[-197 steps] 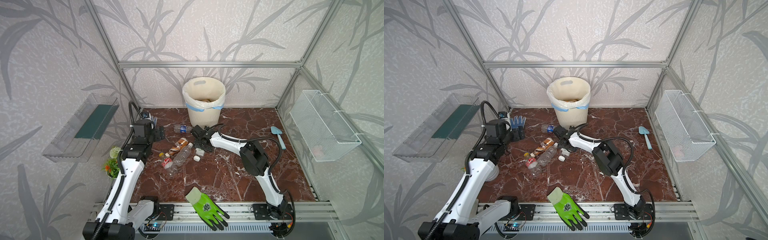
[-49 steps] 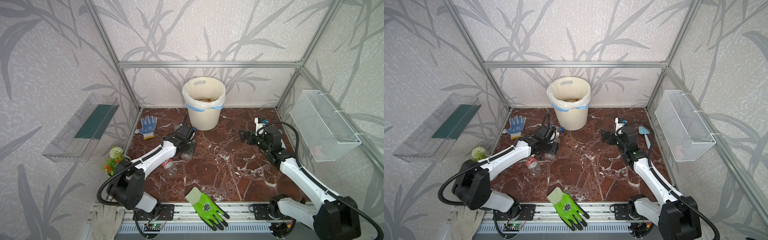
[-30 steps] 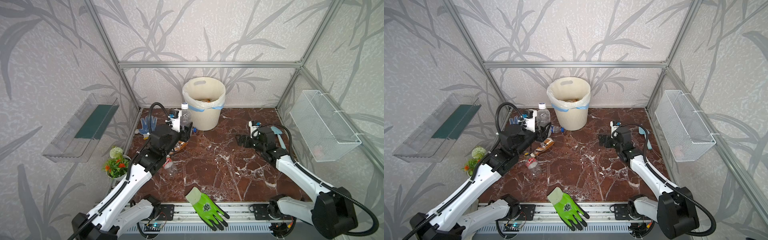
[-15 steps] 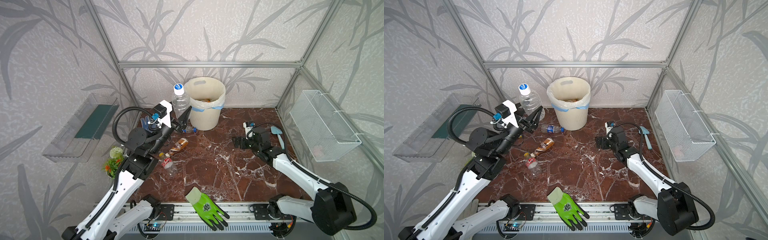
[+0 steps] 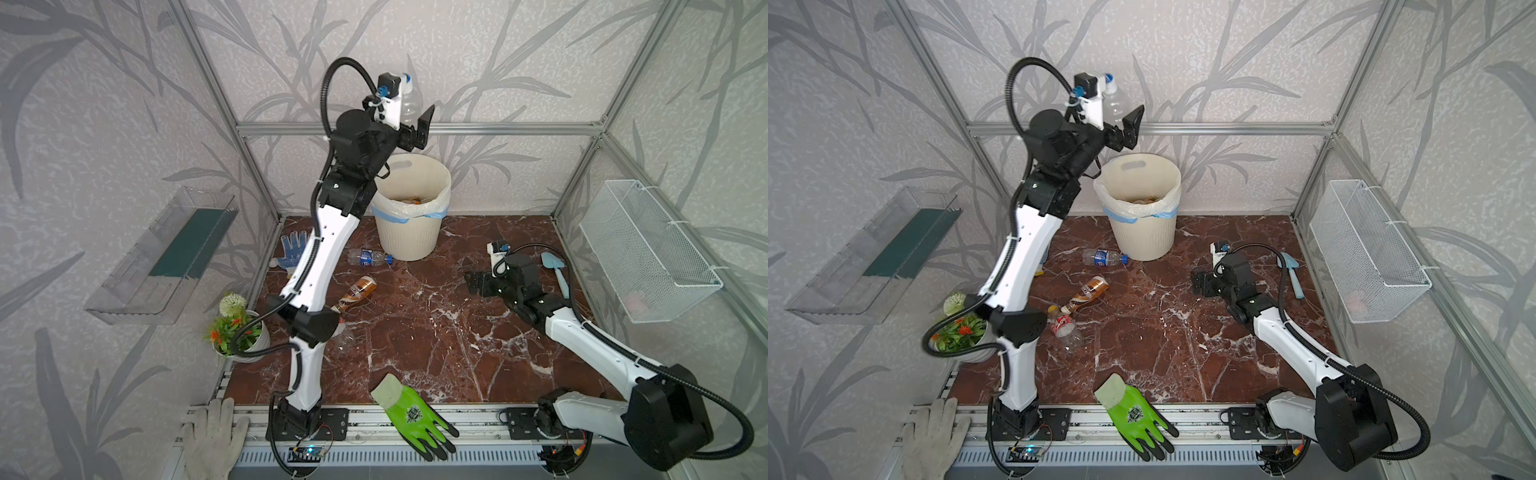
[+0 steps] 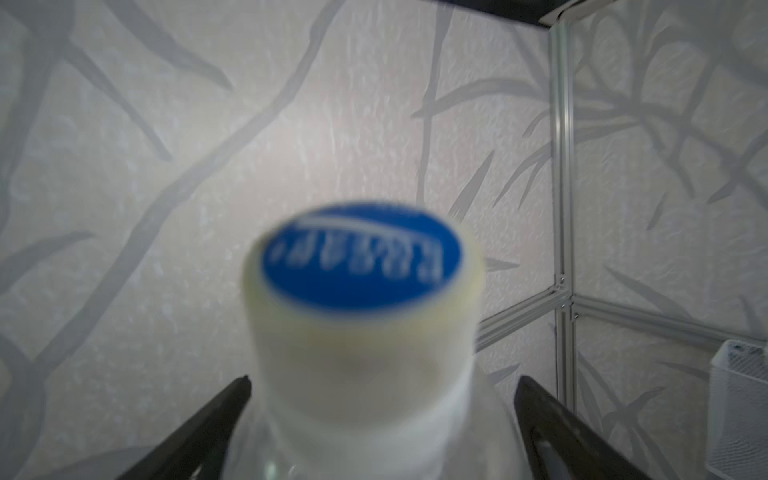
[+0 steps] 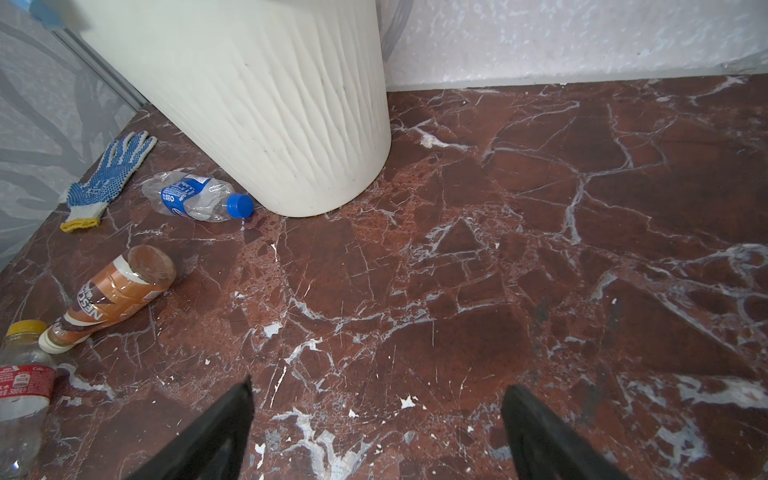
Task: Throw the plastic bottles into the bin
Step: 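Lift the clear water bottle with the left gripper and carry it over the bin, then open the left gripper to drop the clear water bottle into the bin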
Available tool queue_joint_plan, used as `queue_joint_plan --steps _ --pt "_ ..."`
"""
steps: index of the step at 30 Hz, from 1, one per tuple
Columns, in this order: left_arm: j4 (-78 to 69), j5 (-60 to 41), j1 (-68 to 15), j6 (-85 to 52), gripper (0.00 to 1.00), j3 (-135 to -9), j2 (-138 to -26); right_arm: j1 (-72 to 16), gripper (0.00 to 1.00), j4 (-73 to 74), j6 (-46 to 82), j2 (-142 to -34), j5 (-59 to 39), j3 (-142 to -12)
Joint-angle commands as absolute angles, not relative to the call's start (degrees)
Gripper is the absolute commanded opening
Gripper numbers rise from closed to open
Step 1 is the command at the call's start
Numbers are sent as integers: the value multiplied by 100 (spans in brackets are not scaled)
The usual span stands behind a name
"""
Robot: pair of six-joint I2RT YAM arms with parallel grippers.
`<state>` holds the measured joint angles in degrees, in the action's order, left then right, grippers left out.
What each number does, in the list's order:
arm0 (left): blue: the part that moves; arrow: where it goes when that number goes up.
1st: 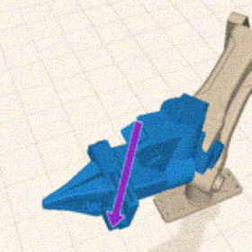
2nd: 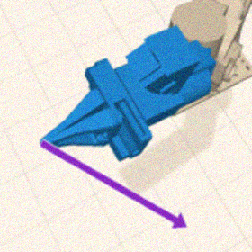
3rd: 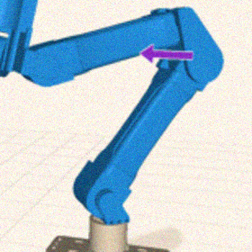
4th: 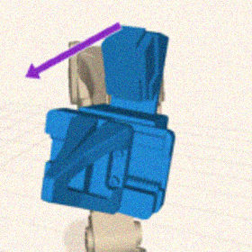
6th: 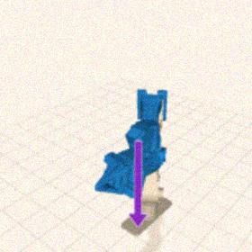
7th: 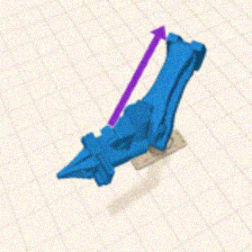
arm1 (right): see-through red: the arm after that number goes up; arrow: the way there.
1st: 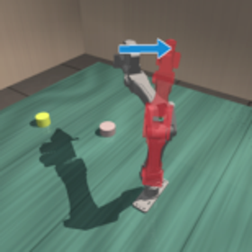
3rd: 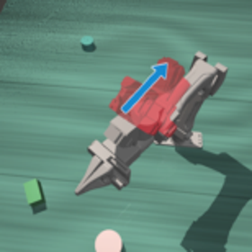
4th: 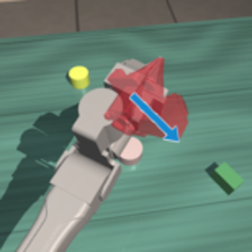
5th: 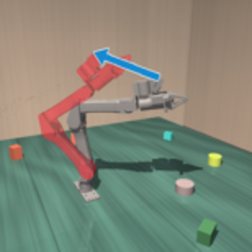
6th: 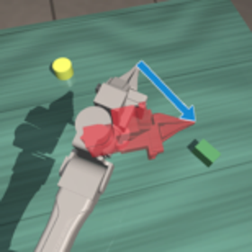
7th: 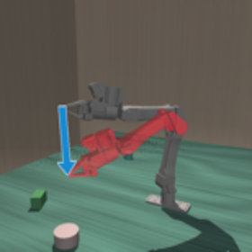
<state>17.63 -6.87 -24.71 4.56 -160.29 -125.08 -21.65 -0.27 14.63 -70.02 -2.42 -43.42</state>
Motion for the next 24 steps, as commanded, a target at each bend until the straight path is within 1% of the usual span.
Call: queue_joint_plan --steps 1,3,5,9,14,17,21,22,24 --pt "3402 -649 -2015 -687 99 -15352 -12039 -2223 94 76 1546 -6794 -278 -4272" --pt "2504 -688 -1925 -819 99 -13691 -11155 -2232 94 -1 1522 -6705 -312 -4281" --pt "2197 -735 -1934 -702 99 -12945 -10603 -2232 94 -38 1495 -6638 -300 -4289" --pt "1814 -1054 -1942 -334 99 -12139 -9768 -2239 94 26 1535 -6655 -388 -4316" --pt "1656 -985 -1978 -6 99 -11254 -8832 -2387 94 157 1600 -6883 -383 -4332" --pt "1899 -420 -1978 125 99 -10510 -8240 -2493 94 207 1618 -6999 -360 -4329" --pt "2160 660 -1812 -69 99 -8992 -7357 -2589 94 182 1914 -7232 -281 -4440" --pt "2269 773 -1715 -216 99 -8649 -7171 -2641 94 163 2043 -7291 -190 -4480" --pt "2531 948 -1433 -740 99 -7878 -6750 -2882 94 -83 2404 -7439 381 -4684"
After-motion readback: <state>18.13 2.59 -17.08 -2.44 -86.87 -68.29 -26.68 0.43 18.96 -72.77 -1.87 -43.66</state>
